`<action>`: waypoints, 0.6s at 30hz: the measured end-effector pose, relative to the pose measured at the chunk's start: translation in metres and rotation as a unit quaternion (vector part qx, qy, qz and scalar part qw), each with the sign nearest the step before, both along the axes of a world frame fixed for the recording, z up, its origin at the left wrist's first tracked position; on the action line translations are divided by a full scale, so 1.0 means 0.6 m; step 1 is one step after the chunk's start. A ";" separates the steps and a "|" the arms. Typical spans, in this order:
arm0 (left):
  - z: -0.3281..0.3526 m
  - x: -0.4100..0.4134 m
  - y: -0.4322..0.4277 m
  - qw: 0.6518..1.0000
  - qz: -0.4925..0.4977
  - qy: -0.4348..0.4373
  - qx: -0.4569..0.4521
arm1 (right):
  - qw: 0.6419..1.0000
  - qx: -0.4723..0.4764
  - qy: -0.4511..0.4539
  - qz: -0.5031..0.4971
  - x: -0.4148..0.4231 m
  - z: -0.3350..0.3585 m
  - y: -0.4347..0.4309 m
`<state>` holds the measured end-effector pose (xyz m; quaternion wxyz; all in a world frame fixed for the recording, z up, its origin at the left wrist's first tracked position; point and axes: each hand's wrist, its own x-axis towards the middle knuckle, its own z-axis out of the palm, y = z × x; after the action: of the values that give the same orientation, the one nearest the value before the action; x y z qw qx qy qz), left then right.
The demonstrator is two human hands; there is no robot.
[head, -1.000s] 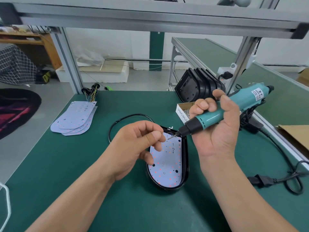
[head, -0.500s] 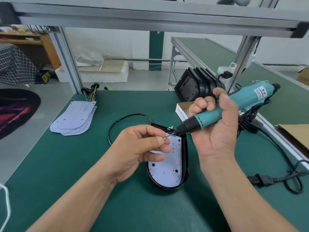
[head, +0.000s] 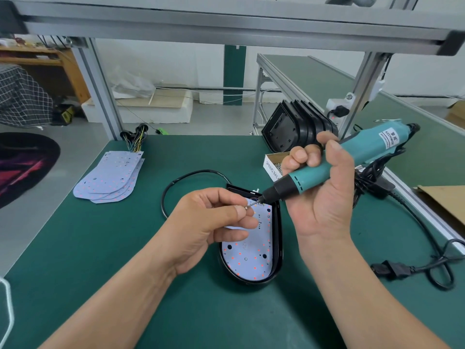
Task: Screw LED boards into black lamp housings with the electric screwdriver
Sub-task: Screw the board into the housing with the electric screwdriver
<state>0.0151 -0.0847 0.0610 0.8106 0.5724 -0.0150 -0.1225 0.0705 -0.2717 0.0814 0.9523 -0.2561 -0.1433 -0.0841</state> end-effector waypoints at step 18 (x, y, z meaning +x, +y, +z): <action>0.001 -0.001 -0.006 0.999 0.047 -0.007 0.016 | 1.000 -0.017 -0.011 -0.002 -0.003 0.001 0.000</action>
<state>0.0148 -0.0883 0.0614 0.8062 0.5860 0.0083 -0.0808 0.0689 -0.2715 0.0821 0.9460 -0.2715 -0.1546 -0.0860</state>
